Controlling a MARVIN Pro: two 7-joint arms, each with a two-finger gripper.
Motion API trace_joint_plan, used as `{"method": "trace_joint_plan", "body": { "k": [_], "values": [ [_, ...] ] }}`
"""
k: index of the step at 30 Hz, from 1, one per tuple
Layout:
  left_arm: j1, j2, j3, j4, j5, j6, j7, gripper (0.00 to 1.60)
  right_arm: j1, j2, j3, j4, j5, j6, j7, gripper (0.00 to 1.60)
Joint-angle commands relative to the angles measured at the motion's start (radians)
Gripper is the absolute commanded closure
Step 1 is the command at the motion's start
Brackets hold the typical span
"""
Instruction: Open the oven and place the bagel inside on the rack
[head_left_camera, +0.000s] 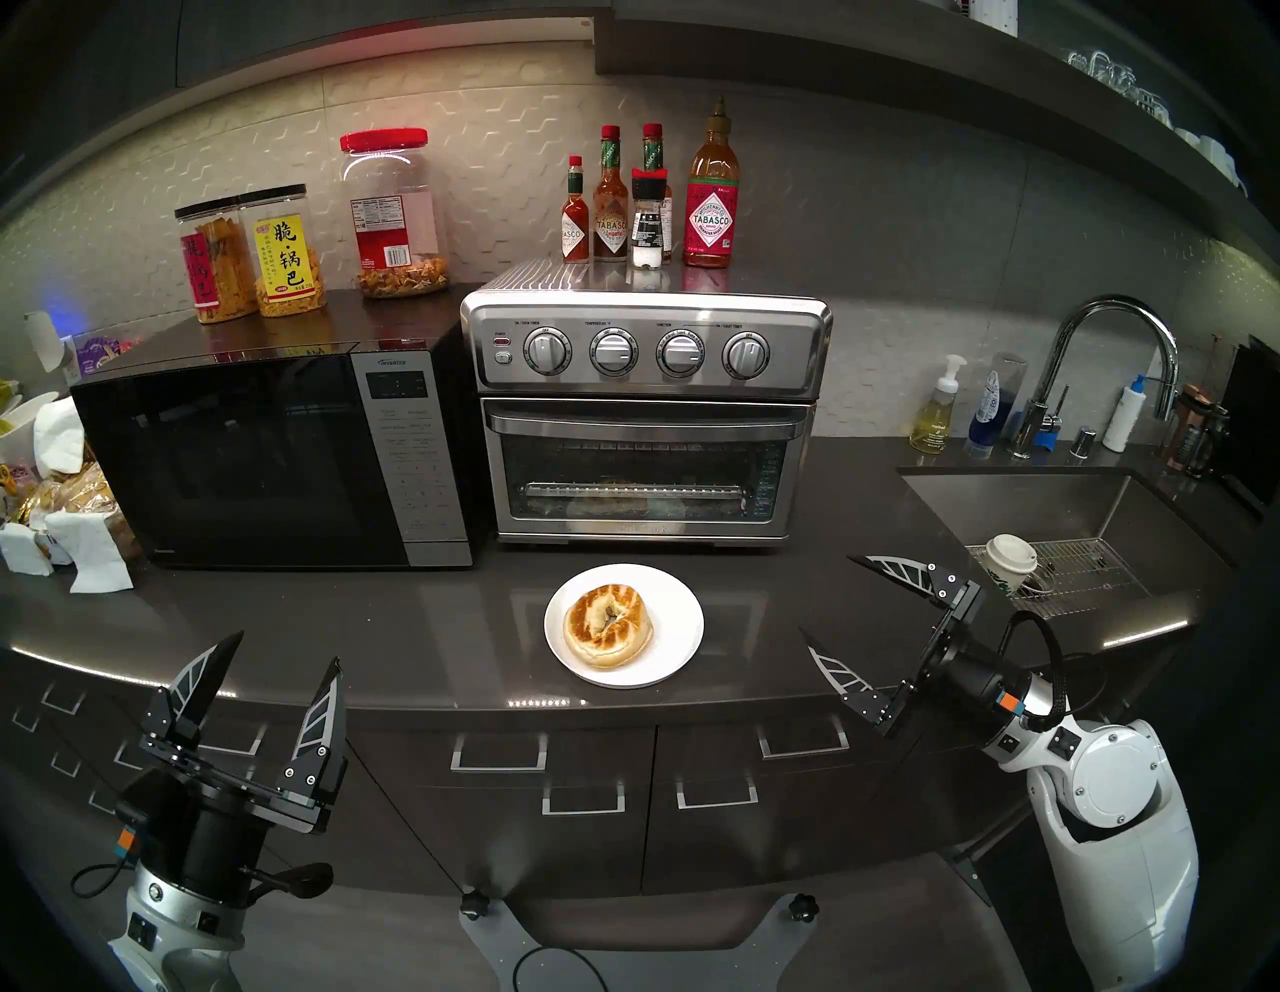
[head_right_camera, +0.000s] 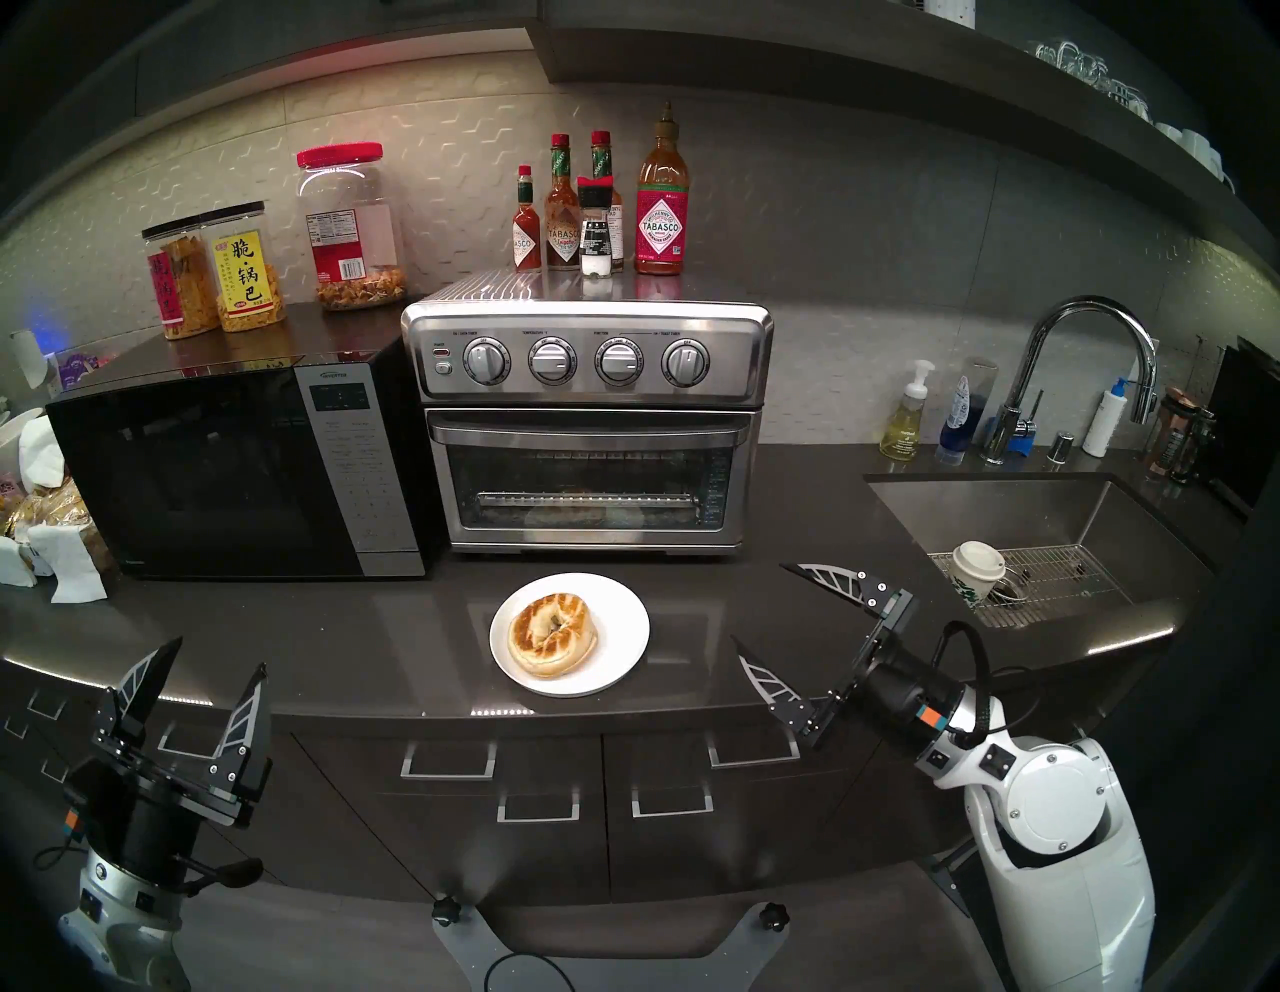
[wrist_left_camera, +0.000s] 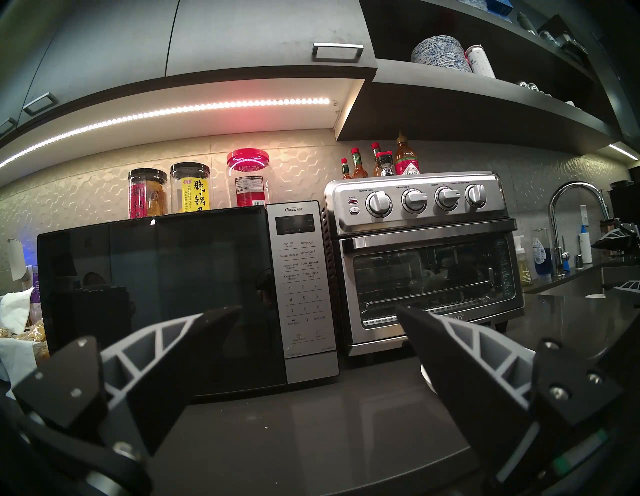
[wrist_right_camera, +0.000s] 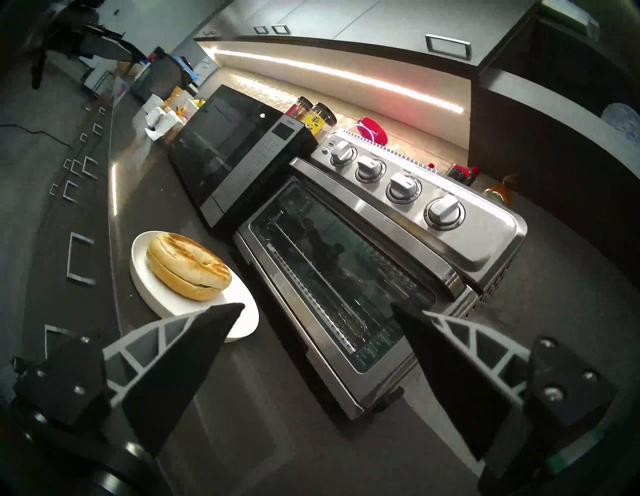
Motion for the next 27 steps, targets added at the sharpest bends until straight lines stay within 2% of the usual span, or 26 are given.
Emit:
{"method": "trace_joint_plan", "body": {
  "k": [1,10,21,27],
  "values": [
    [-0.001,0.000,0.000,-0.016,0.000,-0.002,0.000,0.00,0.022,0.028,-0.011,-0.029,-0.033,-0.045,0.023,0.00],
    [0.000,0.000,0.000,-0.016,0.000,-0.002,0.000,0.00,0.040,0.025,-0.032,-0.049,-0.060,-0.029,0.043,0.00],
    [-0.001,0.000,0.000,-0.016,0.000,-0.002,0.000,0.00,0.151,0.065,-0.090,-0.045,-0.106,0.036,0.097,0.00],
    [-0.001,0.000,0.000,-0.016,0.000,-0.002,0.000,0.00,0.164,0.055,-0.107,-0.056,-0.143,0.054,0.101,0.00]
  ]
}}
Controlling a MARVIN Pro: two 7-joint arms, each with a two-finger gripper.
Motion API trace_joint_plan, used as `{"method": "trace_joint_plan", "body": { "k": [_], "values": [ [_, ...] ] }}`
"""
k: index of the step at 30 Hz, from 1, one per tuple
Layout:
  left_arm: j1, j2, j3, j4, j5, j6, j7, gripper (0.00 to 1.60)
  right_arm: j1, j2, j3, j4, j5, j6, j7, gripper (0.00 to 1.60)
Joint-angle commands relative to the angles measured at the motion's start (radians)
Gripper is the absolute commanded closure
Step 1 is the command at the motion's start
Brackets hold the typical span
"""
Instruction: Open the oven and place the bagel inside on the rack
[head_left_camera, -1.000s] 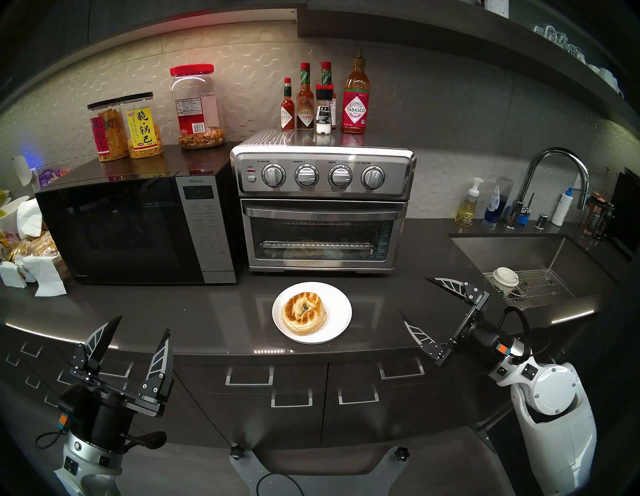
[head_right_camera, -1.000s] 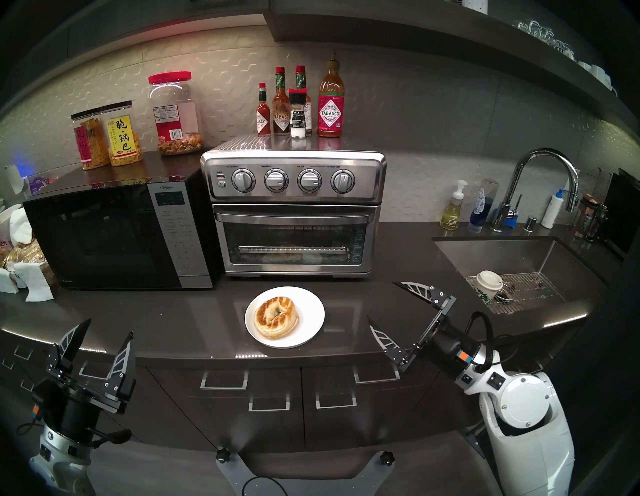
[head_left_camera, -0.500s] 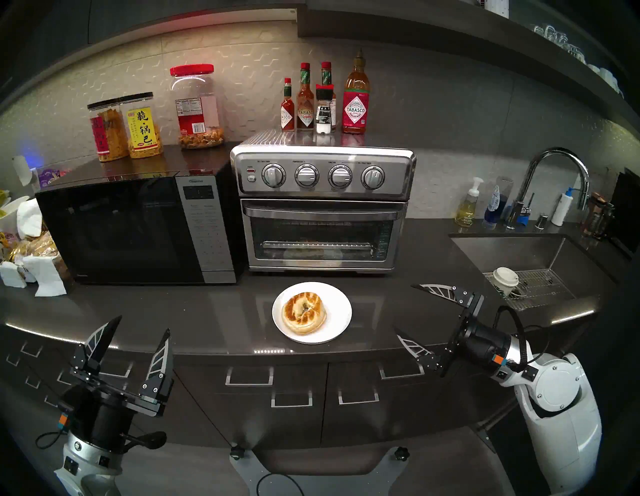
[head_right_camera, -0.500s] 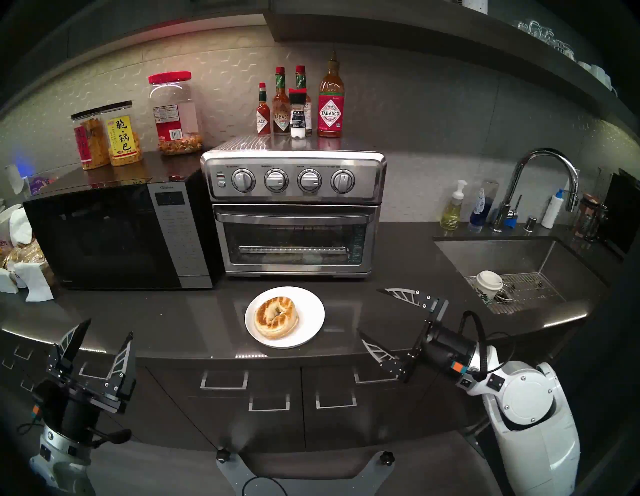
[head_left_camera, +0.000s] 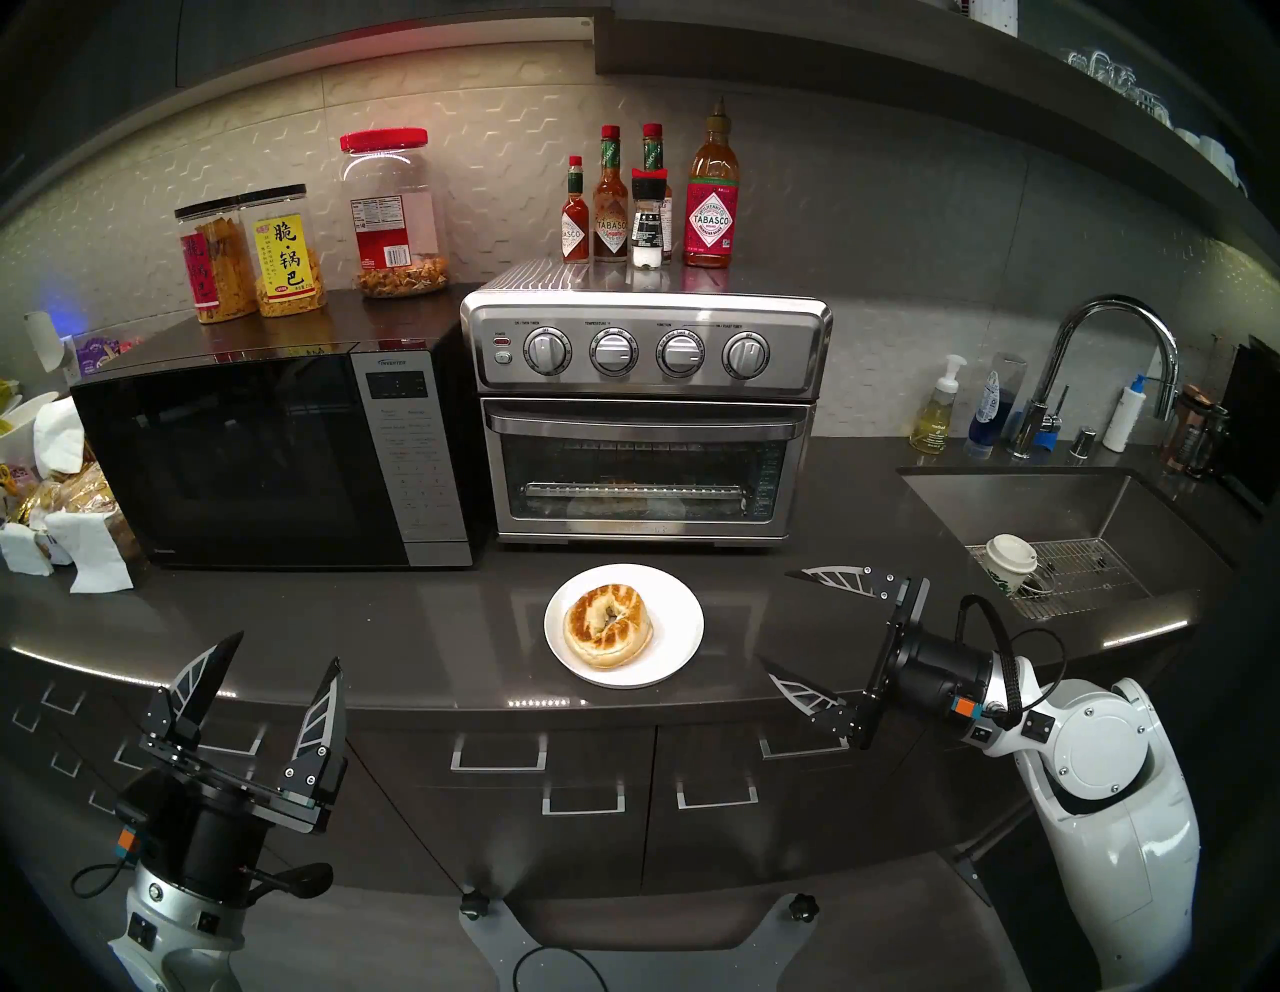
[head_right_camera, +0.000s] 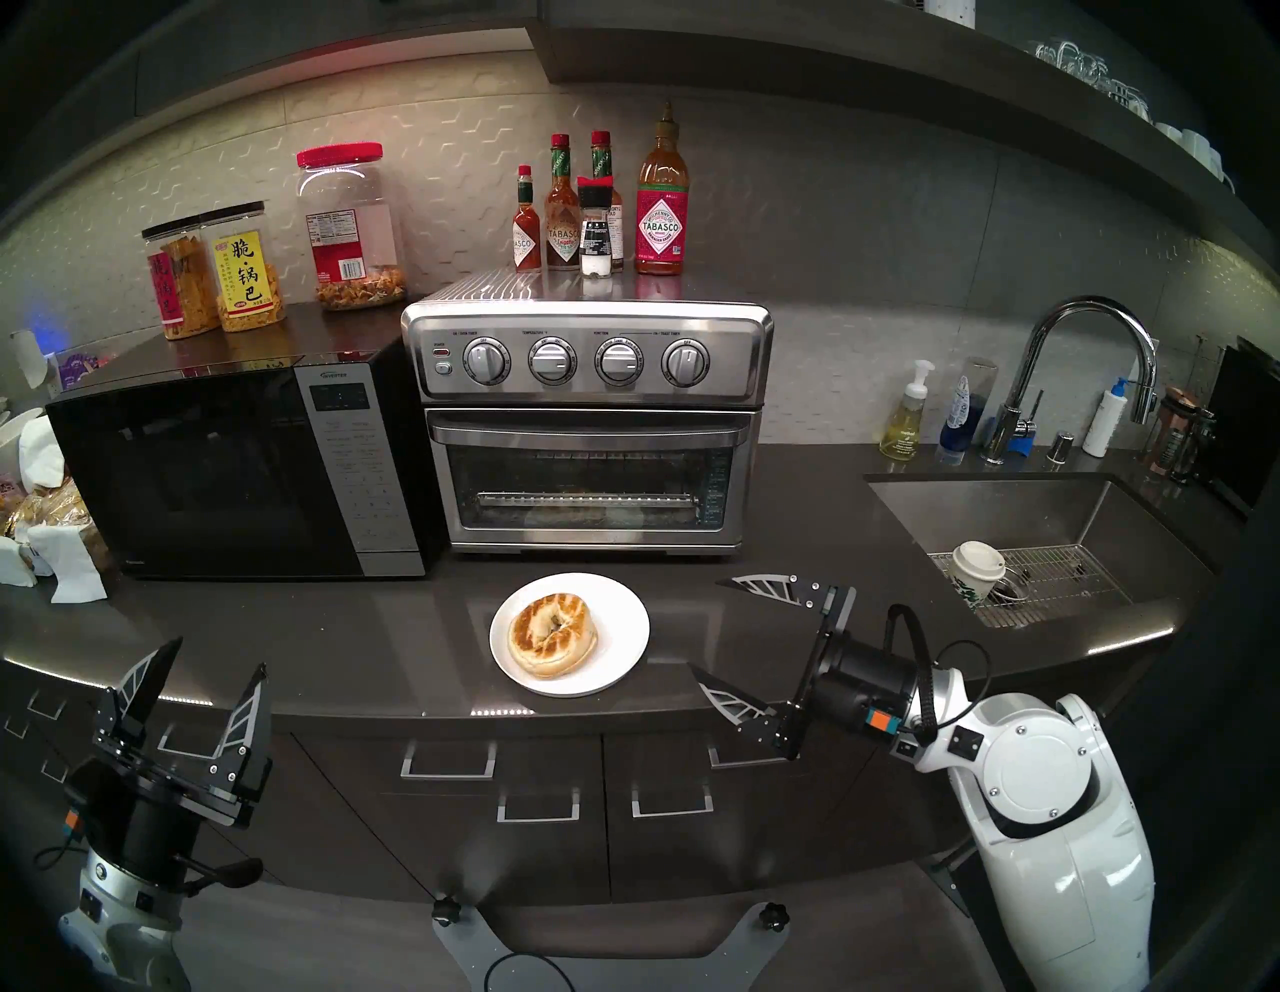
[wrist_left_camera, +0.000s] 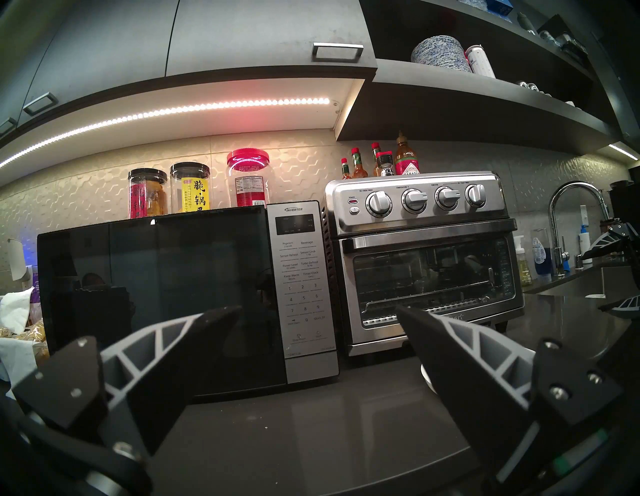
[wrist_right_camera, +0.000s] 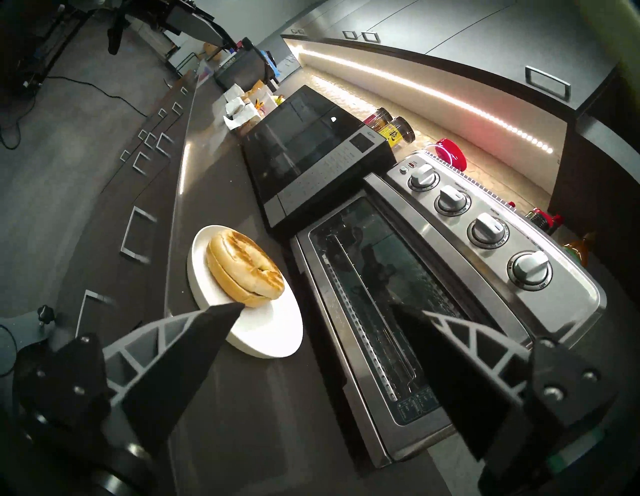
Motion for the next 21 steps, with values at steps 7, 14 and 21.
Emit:
{"method": "trace_joint_plan", "body": {
  "k": [7,14,21],
  "values": [
    [0.000,0.000,0.000,-0.016,0.000,-0.002,0.000,0.00,0.062,-0.012,-0.048,-0.037,-0.105,0.005,-0.016,0.00],
    [-0.001,0.000,0.000,-0.016,0.000,-0.002,0.000,0.00,0.077,-0.016,-0.078,-0.056,-0.171,0.005,-0.018,0.00],
    [-0.001,0.000,0.000,-0.016,0.000,-0.002,0.000,0.00,0.132,0.026,-0.066,-0.074,-0.147,0.010,0.023,0.00]
  ]
}}
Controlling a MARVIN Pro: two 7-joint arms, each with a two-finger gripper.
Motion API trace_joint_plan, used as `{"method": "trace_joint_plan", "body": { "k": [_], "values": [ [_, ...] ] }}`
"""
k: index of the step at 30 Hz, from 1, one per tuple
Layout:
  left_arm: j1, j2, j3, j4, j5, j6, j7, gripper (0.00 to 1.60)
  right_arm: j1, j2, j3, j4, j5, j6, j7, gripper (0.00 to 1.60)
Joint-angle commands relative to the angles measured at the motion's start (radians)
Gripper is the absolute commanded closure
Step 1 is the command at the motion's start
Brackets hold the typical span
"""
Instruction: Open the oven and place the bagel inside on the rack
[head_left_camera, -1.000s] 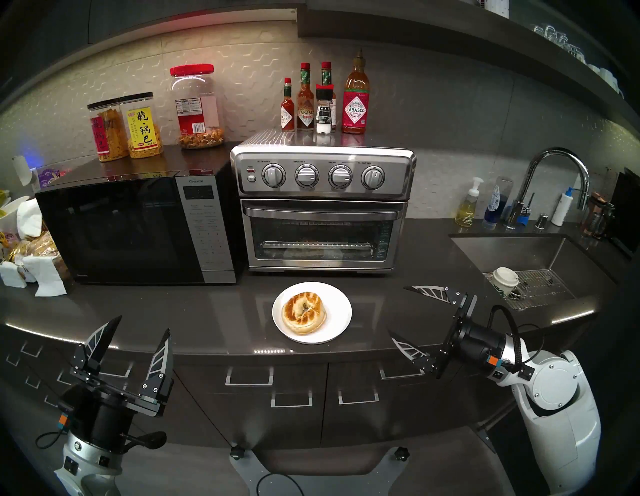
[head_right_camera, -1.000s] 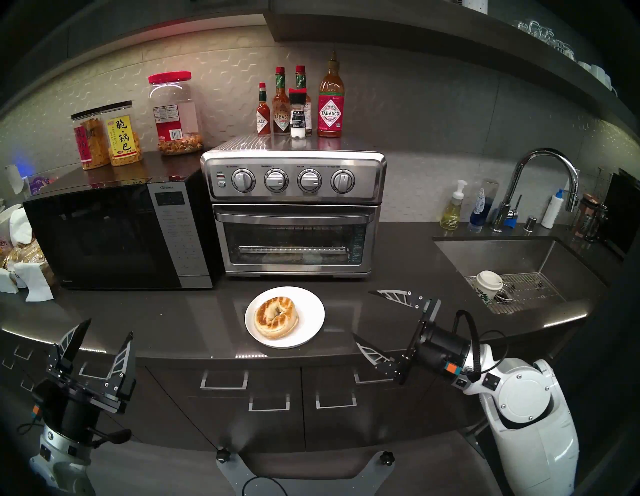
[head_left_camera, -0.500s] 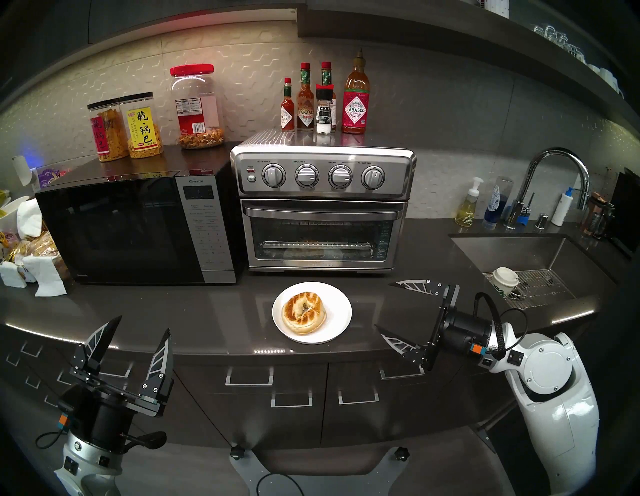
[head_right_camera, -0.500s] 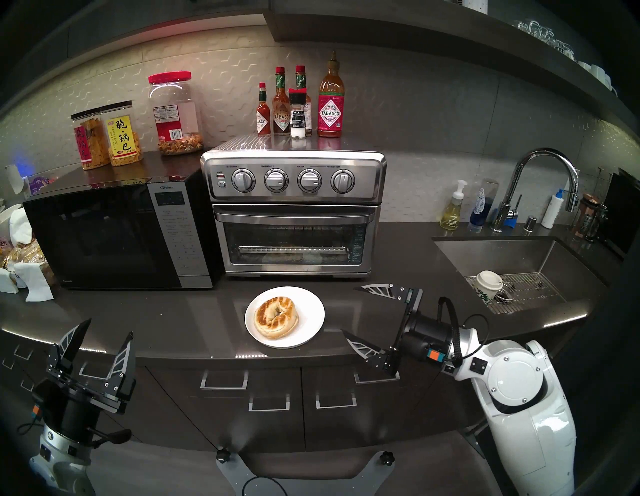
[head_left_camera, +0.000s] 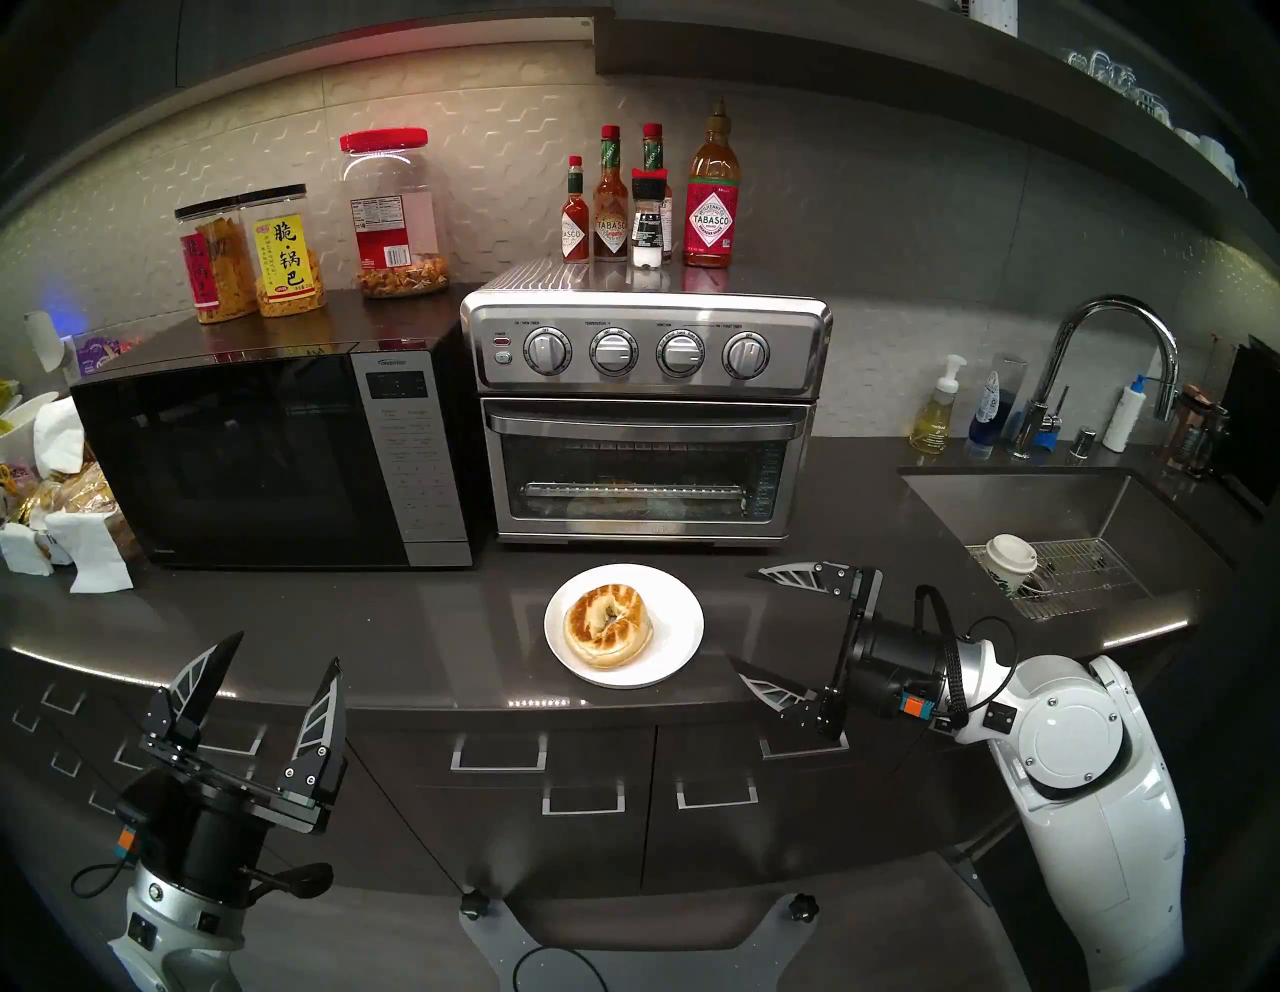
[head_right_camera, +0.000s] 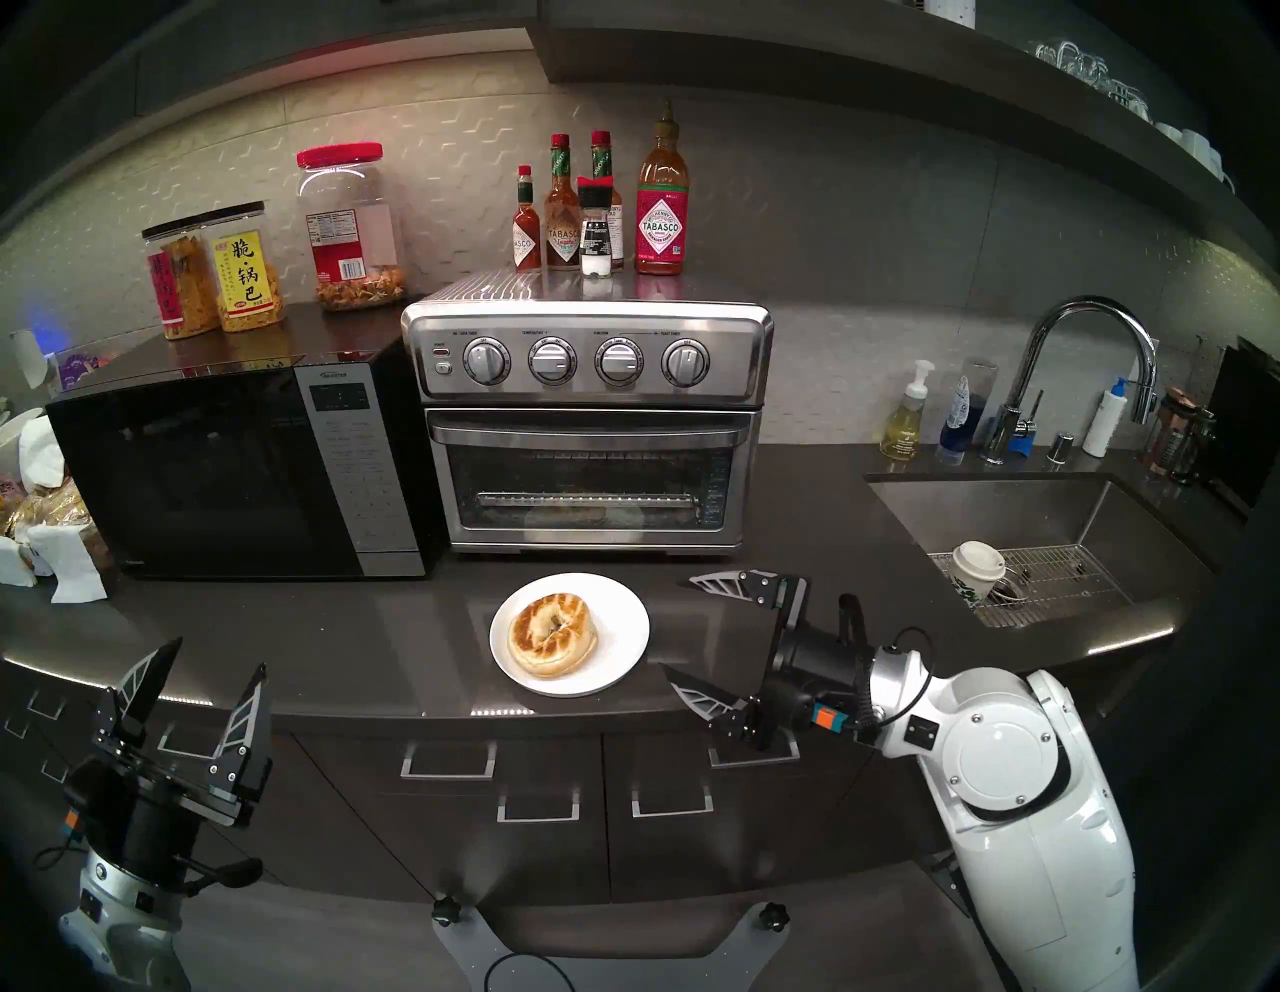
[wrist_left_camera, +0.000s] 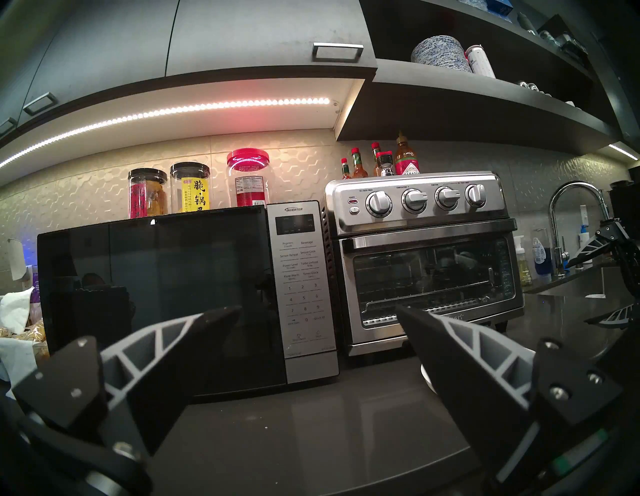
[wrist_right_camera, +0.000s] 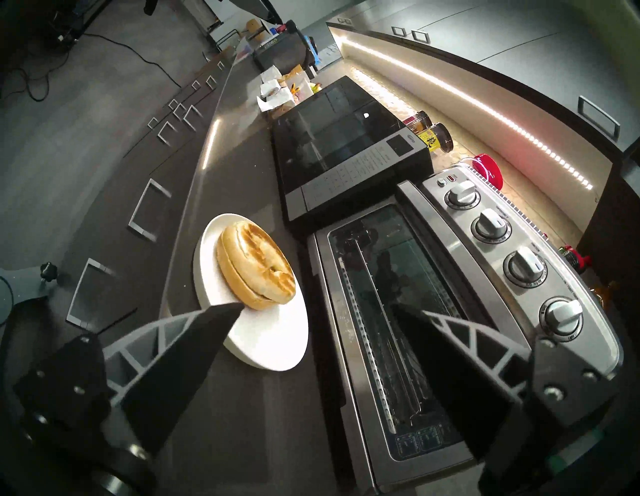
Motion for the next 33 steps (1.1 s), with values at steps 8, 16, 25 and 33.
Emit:
{"method": "trace_joint_plan", "body": {
  "k": [8,16,25,33],
  "values": [
    [-0.001,0.000,0.000,-0.016,0.000,-0.002,-0.001,0.00,0.111,0.125,0.036,-0.029,0.092,-0.049,0.127,0.00],
    [-0.001,0.000,0.000,-0.015,0.000,-0.002,-0.001,0.00,0.211,0.162,-0.036,-0.031,0.105,-0.087,0.212,0.00],
    [-0.001,0.000,0.000,-0.015,-0.001,-0.002,-0.001,0.00,0.296,0.122,-0.123,-0.081,0.014,-0.074,0.225,0.00],
    [-0.001,0.000,0.000,-0.015,0.000,-0.002,-0.001,0.00,0.387,0.080,-0.211,-0.054,-0.117,-0.116,0.227,0.00]
  ]
}}
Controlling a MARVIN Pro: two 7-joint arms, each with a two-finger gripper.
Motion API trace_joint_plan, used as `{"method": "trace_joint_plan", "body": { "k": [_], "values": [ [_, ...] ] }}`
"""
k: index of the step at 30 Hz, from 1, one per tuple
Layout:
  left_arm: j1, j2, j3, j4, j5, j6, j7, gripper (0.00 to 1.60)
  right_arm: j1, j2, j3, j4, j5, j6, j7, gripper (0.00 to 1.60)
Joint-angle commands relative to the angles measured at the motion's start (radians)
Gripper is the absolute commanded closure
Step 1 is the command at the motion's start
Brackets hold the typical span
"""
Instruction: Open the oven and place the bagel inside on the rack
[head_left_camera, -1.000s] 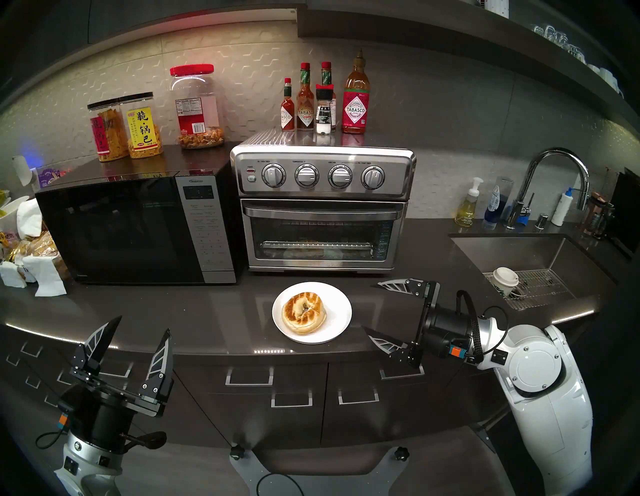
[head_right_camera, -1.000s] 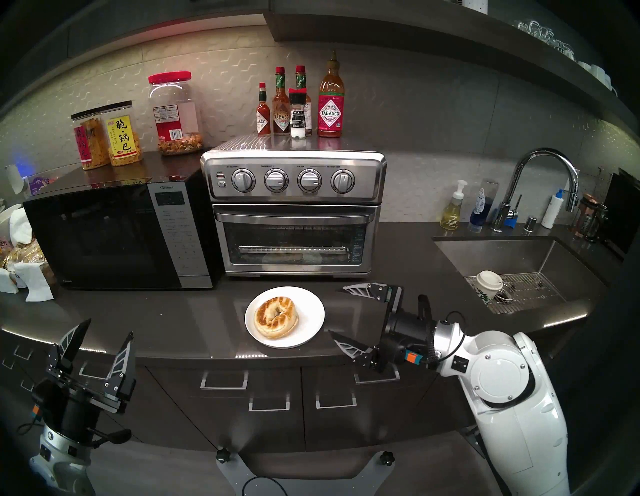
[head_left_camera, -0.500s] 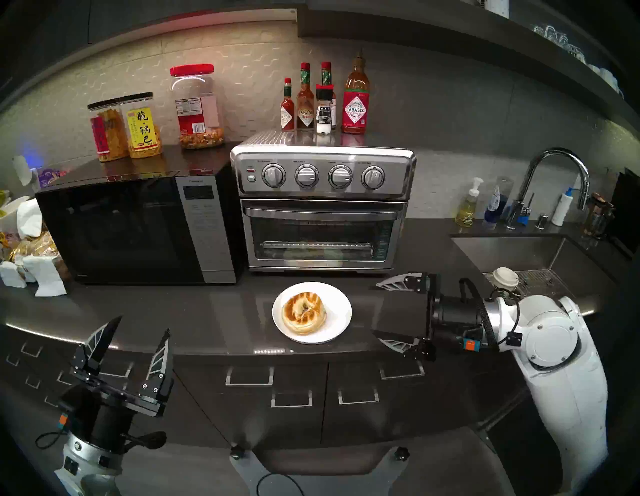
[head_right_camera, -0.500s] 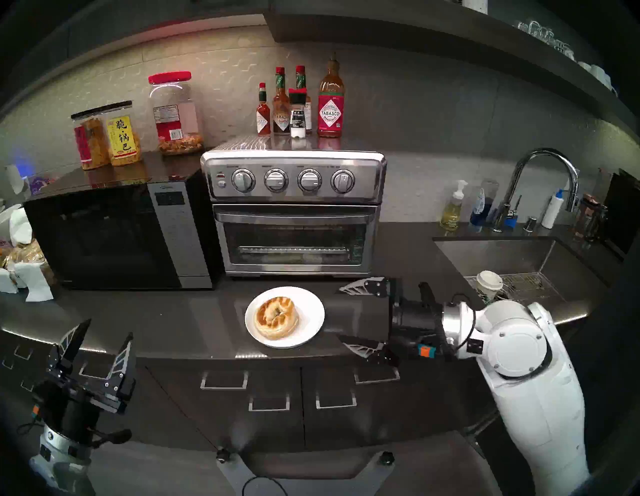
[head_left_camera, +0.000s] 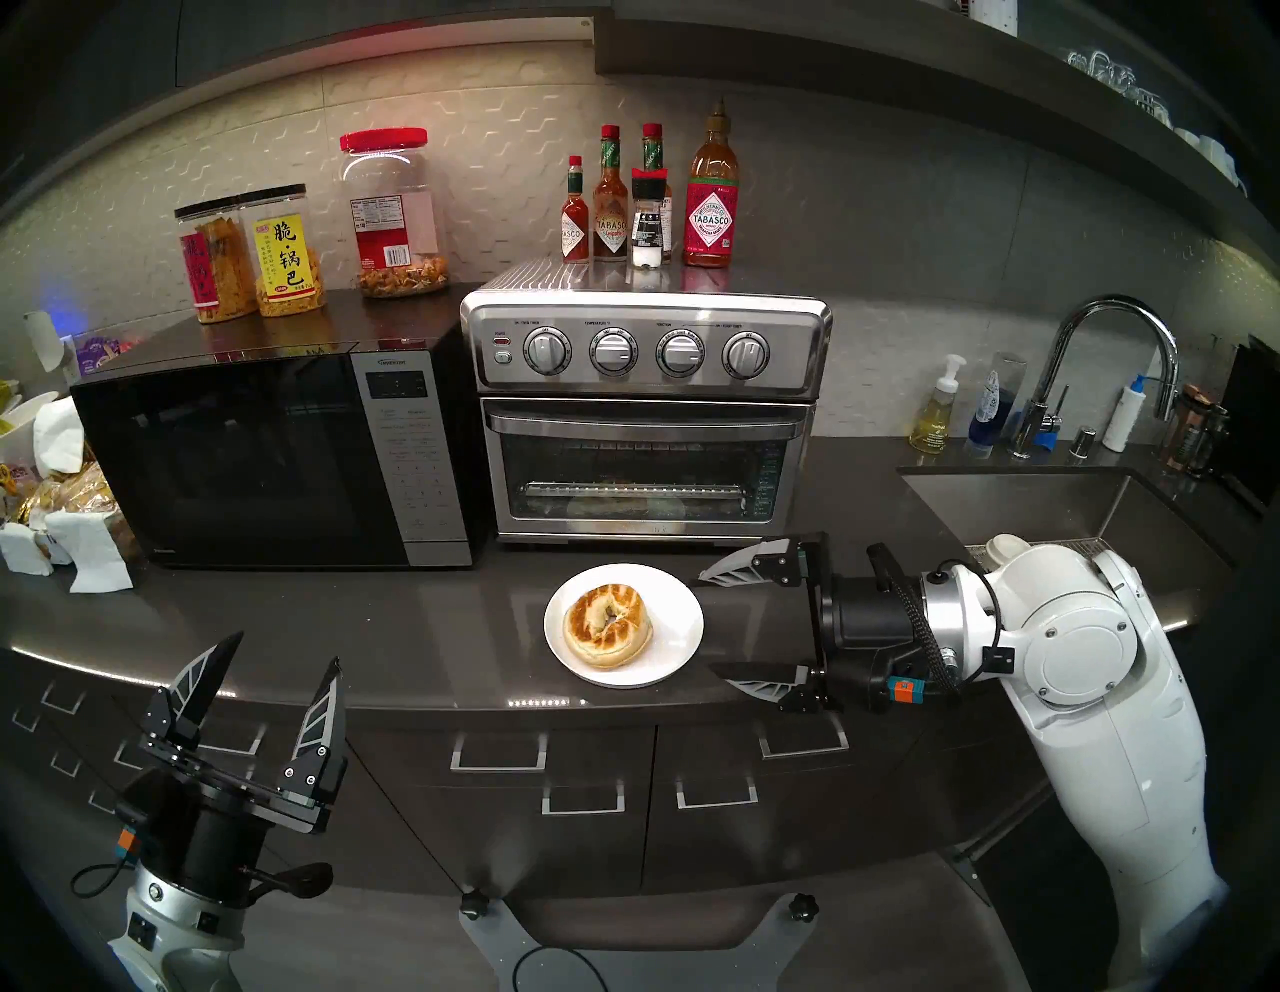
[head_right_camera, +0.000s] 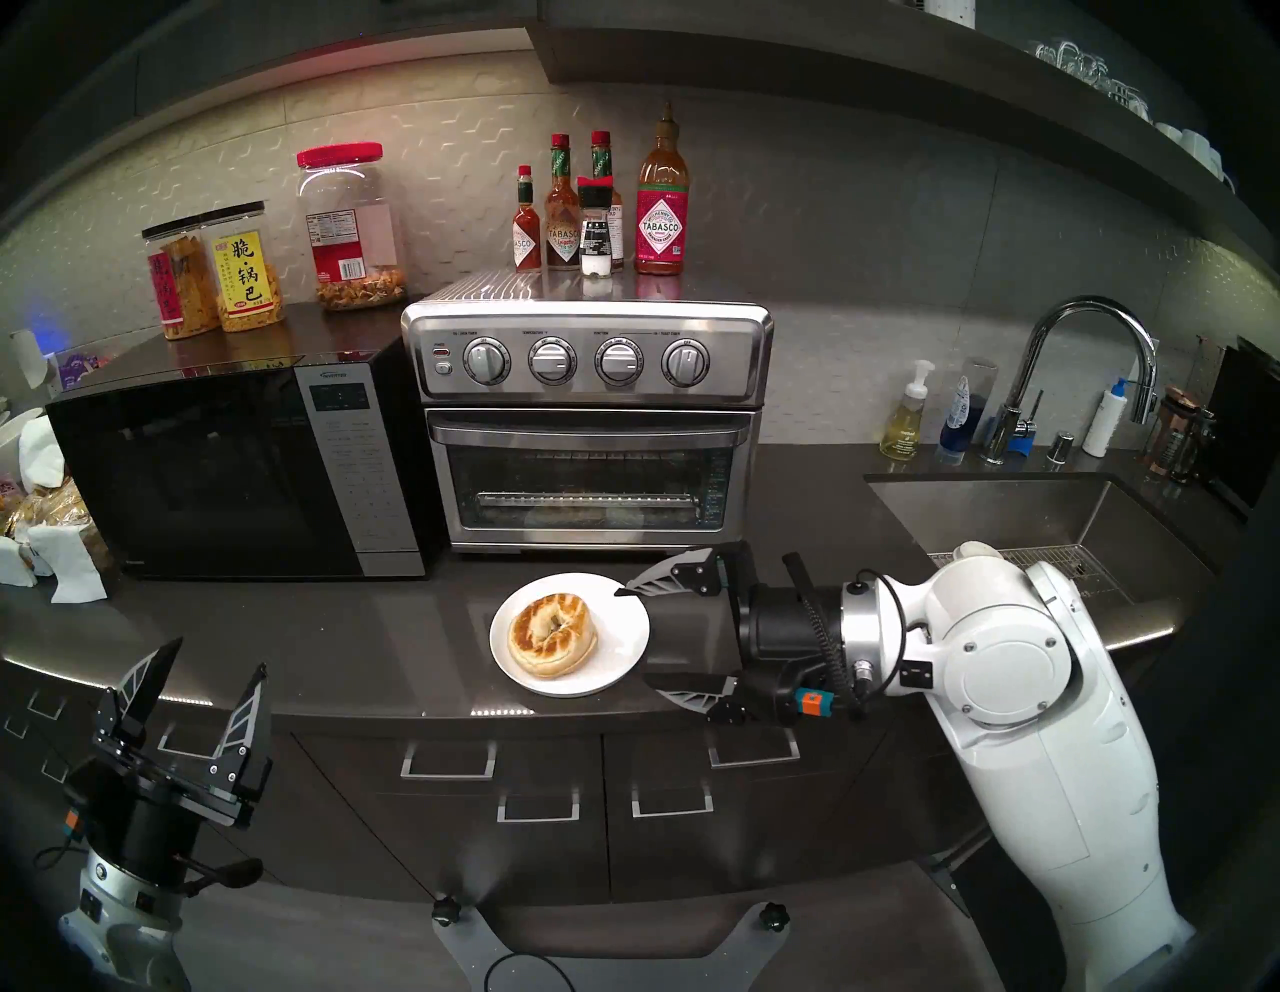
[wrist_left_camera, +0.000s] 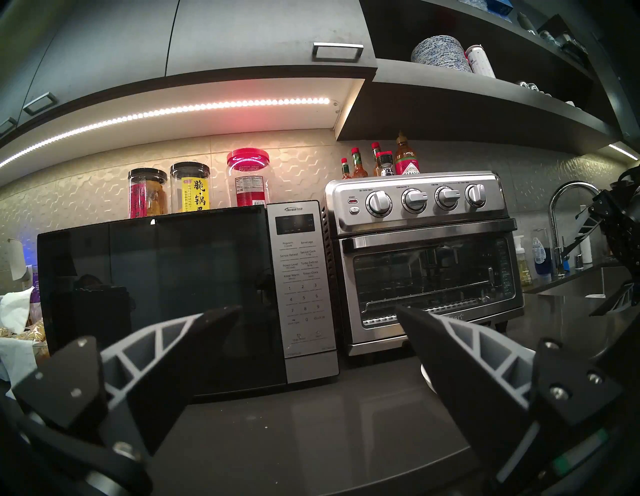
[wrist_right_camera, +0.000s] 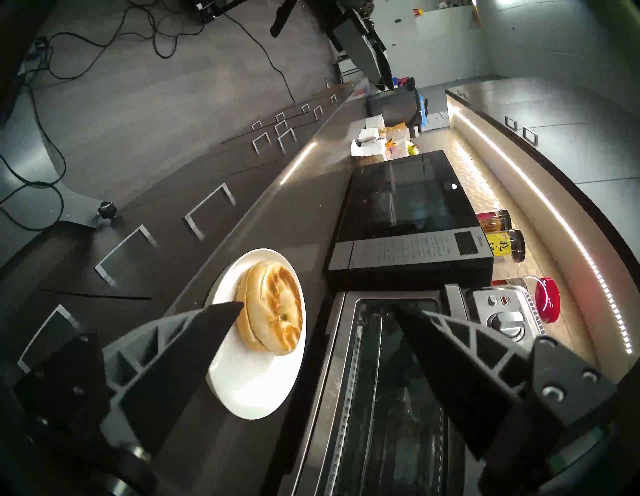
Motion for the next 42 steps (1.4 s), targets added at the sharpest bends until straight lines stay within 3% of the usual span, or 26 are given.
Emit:
{"method": "trace_joint_plan", "body": {
  "k": [1,9,18,24,27,33,38,42],
  "values": [
    [-0.001,0.000,0.000,-0.016,0.000,-0.002,-0.001,0.00,0.127,-0.039,-0.068,0.006,-0.083,-0.039,-0.011,0.00],
    [-0.001,0.000,0.000,-0.016,0.000,-0.002,0.000,0.00,0.189,-0.037,-0.099,0.033,-0.118,-0.099,-0.001,0.00],
    [-0.001,0.000,0.000,-0.016,0.000,-0.002,0.000,0.00,0.254,0.033,-0.097,0.069,-0.059,-0.177,0.055,0.00],
    [-0.001,0.000,0.000,-0.016,0.000,-0.002,0.000,0.00,0.309,0.052,-0.133,0.079,-0.034,-0.218,0.099,0.00],
    [-0.001,0.000,0.000,-0.016,0.000,-0.002,0.000,0.00,0.337,0.051,-0.158,0.085,-0.058,-0.237,0.093,0.00],
    [0.000,0.000,0.000,-0.017,0.000,-0.002,0.000,0.00,0.399,0.054,-0.229,0.101,-0.056,-0.206,0.065,0.00],
    [0.000,0.000,-0.001,-0.017,0.000,-0.001,0.000,0.00,0.403,0.049,-0.258,0.105,-0.066,-0.195,0.045,0.00],
    [0.000,0.000,-0.001,-0.017,0.000,-0.002,0.000,0.00,0.346,-0.006,-0.224,0.115,-0.106,-0.170,-0.044,0.00]
  ]
}}
